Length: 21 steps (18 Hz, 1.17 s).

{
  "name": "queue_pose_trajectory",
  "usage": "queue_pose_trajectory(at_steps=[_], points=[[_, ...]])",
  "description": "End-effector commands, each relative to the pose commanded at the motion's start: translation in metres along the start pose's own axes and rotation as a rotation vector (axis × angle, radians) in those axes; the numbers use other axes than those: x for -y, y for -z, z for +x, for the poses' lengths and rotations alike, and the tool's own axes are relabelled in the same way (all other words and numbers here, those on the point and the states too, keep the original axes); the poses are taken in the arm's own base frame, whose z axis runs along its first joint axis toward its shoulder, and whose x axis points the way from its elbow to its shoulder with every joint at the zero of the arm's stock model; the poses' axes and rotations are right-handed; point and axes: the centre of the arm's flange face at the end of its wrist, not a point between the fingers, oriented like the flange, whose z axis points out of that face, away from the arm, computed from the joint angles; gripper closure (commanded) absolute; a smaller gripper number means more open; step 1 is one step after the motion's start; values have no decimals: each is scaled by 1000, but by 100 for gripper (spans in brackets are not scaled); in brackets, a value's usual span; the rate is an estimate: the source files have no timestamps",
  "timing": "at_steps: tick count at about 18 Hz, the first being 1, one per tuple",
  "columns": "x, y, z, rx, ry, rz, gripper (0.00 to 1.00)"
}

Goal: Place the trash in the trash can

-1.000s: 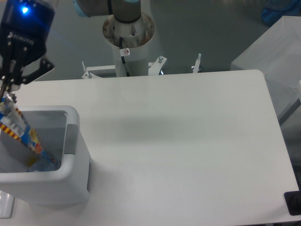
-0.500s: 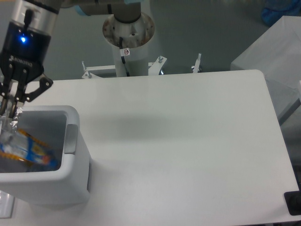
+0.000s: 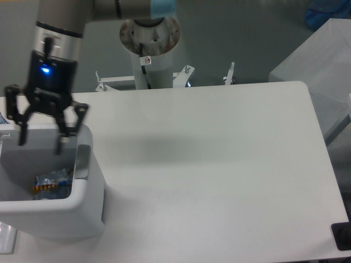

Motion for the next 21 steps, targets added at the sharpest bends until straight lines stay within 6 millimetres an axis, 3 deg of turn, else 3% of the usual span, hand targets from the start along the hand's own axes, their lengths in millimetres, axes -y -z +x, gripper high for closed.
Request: queue_pose_trajectory(at_steps=[6, 10, 14, 18, 21], points=[[-8, 10, -107, 125, -17, -11, 0], [-35, -5, -144, 143, -189, -85, 0], [-68, 17, -177, 208, -335, -175, 0], [-85, 38, -202, 171, -499, -277, 0], [-95, 55, -224, 176, -530, -309, 0]])
